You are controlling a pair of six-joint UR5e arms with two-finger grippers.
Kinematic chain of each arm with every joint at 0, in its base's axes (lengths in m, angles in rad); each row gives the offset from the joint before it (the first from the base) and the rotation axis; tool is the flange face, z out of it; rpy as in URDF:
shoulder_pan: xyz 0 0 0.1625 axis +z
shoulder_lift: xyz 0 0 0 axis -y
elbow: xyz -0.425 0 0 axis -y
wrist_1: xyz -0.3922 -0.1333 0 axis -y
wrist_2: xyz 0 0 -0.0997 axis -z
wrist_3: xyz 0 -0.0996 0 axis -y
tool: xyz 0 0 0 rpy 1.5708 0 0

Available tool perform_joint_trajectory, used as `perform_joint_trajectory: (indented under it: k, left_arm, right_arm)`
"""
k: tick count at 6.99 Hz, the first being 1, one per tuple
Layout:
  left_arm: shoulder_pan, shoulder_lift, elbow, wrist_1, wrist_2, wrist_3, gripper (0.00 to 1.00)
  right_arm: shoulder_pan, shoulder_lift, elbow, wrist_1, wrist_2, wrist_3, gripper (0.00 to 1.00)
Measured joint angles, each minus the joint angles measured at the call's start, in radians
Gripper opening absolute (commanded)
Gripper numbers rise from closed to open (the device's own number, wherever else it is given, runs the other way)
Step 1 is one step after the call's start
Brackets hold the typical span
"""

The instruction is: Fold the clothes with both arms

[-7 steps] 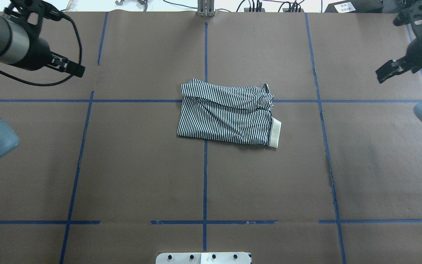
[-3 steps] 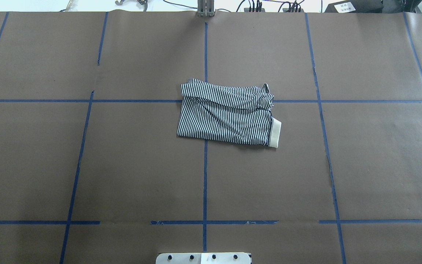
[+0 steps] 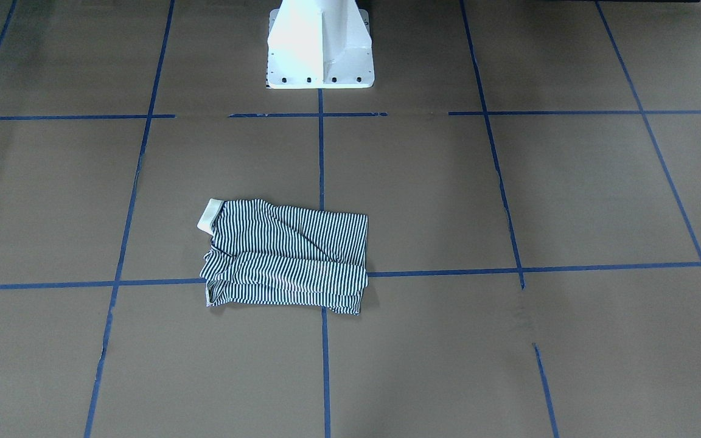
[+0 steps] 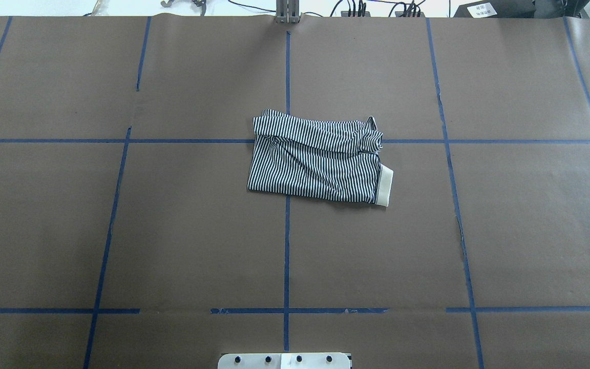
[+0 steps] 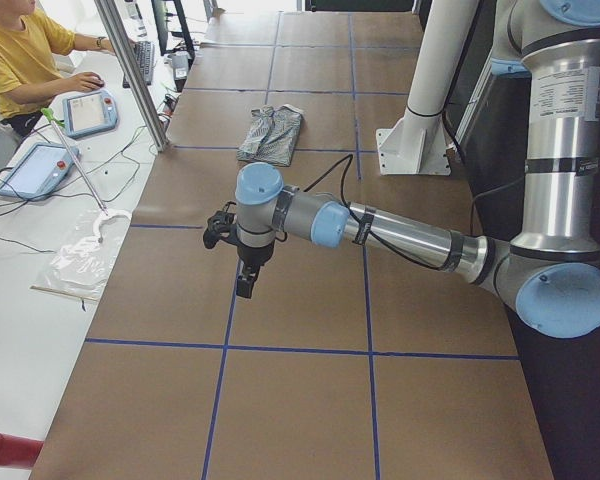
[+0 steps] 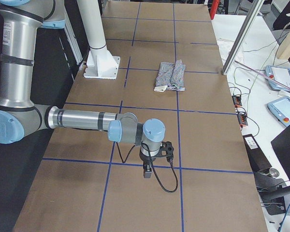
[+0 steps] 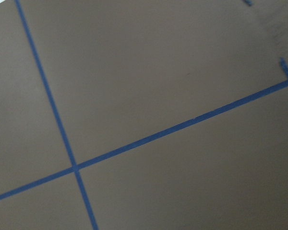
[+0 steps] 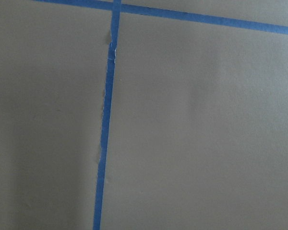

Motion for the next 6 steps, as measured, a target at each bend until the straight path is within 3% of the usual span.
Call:
perform_joint_trajectory:
  k: [3, 6]
  left_arm:
    - [-0.067, 0.022, 0.139, 0.066, -0.057, 0.115, 1.00]
    - [-0.069, 0.014, 0.145, 0.062, -0.057, 0.120, 1.00]
  right_arm:
    - [0.003, -0.001, 0.003, 0.001, 0.003, 0.036, 1.00]
    - [0.004, 0.002, 0.004, 0.001, 0.004, 0.038, 1.00]
